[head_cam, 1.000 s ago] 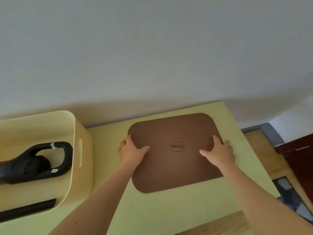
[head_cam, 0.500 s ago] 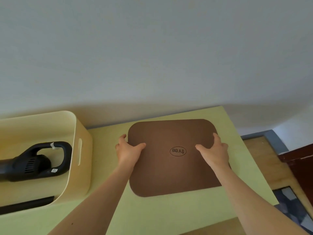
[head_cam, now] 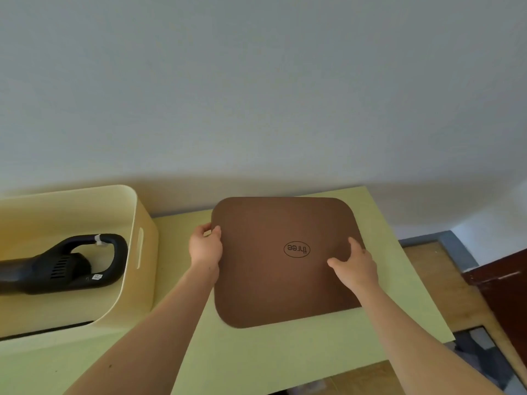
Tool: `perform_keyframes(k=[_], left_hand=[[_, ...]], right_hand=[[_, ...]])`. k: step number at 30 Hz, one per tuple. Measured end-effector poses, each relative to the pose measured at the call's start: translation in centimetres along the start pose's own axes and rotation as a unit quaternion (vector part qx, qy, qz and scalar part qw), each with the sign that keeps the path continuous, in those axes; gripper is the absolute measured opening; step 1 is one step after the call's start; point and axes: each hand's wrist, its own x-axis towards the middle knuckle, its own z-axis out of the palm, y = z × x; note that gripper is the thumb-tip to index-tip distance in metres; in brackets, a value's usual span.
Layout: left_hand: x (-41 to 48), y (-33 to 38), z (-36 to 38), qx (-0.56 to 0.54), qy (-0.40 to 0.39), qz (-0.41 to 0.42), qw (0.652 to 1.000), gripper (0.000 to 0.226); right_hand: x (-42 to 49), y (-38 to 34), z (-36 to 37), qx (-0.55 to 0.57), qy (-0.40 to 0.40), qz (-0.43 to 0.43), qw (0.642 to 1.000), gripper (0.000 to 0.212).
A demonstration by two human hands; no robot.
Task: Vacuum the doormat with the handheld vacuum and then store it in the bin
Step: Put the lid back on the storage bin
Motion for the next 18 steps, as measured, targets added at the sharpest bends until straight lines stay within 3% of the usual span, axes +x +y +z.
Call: perform_keyframes(k=[9,15,18], left_hand=[[-1.8,3.6,-4.6,-0.045,0.005,0.055,0.997,0.034],[-2.2,7.0,-9.8,-0.06,0.009,0.154,0.986,0.028],[-1.8,8.6,-12.5,-0.01,0.01,0.207,0.978,0.036]], right_hand=[[-0.8,-1.2,-2.4,0.079,0.087,-0.007,0.993,0.064],[-3.6,-5.2,-2.2,0.096,0.16,-0.046,0.981,0.047],[-5.5,-7.7,-2.0,0.102,0.192,-0.057,0.974,0.043]])
